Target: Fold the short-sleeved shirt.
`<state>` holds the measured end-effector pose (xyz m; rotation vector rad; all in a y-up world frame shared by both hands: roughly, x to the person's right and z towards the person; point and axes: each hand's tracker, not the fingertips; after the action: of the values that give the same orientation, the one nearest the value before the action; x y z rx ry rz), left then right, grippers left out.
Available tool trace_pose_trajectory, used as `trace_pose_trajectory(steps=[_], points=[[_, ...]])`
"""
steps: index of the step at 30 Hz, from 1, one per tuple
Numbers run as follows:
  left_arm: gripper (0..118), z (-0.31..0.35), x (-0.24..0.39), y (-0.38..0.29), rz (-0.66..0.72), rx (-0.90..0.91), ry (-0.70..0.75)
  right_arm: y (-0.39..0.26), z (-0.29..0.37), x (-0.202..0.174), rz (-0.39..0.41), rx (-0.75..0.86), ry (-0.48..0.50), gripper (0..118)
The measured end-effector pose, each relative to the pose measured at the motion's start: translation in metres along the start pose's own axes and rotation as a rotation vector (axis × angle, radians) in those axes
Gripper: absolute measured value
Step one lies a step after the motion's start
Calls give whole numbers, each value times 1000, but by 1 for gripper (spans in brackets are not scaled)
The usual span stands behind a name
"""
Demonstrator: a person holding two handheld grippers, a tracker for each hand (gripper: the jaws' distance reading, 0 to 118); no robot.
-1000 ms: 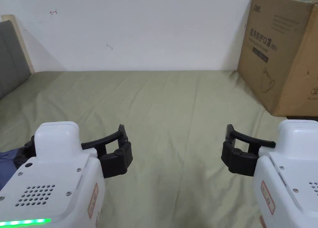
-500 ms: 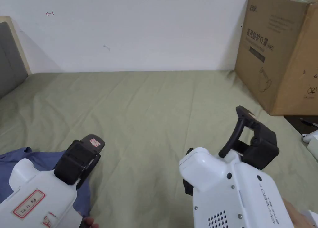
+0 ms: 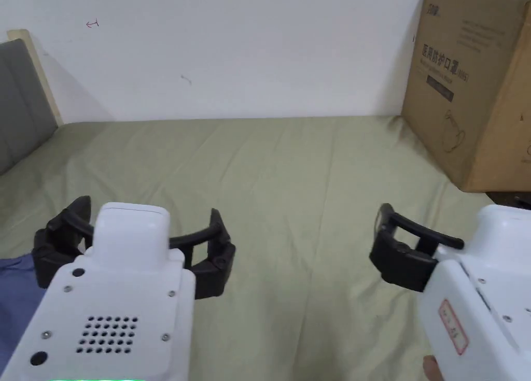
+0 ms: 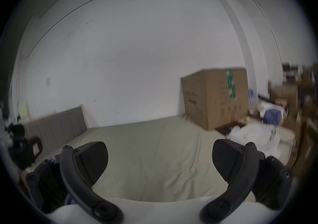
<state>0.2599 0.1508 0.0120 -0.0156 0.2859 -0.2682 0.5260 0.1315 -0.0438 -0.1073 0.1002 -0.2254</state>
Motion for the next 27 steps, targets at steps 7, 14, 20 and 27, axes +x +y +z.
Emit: trace_pose_trajectory(steps=[7, 14, 20, 27], points=[[118, -6, -8, -9, 192, -55, -66, -4, 5, -10, 217, 51, -51, 118], [101, -10, -16, -7, 258, -71, -96, 1, 5, -16, 227, 59, -27, 102], [6, -10, -16, -9, 290, -83, -115, 2, 6, -16, 219, 50, -29, 15], [0, -12, -23, -12, 326, -92, -152, 3, 6, -11, 194, 41, -29, 0]])
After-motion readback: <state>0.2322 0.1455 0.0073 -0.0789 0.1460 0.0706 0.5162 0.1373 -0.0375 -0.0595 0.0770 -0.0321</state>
